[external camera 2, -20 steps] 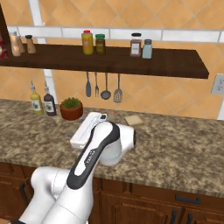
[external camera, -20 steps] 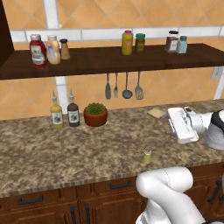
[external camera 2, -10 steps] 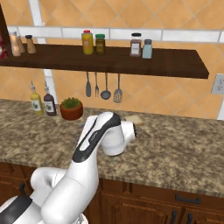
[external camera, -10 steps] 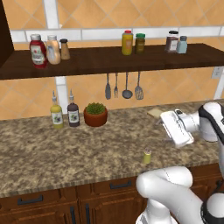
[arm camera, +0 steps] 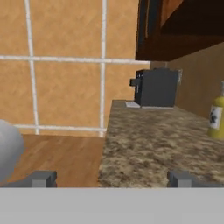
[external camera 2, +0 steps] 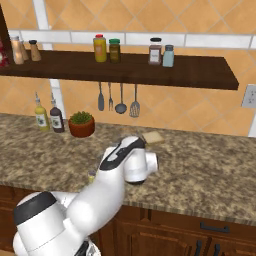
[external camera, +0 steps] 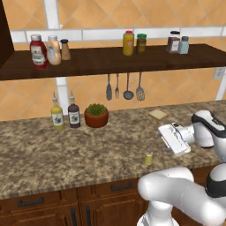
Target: Put the shaker and condiment bottle from the counter next to their counterparts in the cabinet.
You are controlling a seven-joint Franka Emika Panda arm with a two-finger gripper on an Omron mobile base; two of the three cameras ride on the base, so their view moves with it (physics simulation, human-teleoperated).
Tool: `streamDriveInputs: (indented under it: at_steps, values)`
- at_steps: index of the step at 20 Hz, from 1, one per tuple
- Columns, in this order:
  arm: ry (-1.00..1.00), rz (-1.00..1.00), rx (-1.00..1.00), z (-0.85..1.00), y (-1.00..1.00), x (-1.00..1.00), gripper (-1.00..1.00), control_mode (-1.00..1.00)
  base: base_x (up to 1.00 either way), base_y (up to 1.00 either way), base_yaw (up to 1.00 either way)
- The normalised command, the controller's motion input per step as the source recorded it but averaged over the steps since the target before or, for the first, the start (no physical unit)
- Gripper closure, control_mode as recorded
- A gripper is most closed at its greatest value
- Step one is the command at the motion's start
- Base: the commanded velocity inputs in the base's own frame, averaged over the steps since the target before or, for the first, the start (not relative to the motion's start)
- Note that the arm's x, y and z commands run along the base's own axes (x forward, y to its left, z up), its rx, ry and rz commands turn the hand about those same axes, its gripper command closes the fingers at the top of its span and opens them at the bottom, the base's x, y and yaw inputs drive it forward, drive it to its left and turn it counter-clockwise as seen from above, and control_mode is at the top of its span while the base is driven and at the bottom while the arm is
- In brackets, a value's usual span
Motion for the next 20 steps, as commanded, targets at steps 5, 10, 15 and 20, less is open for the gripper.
streamDriveInputs:
  at_steps: [5,10,15,20]
  values:
    - [0.13,0.0,-0.04,-0.5,0.11,0.26,-1.0,-1.0,0.0,0.0,0.0]
    - [0.03,0.0,0.0,-0.46,-0.02,0.01,-1.0,-1.0,0.0,0.0,0.0]
    - [0.0,0.0,0.0,-0.28,-0.07,0.17,-1.0,-1.0,0.0,0.0,0.0]
    - [0.0,0.0,0.0,-0.15,-0.09,0.02,-1.0,-1.0,0.0,0.0,0.0]
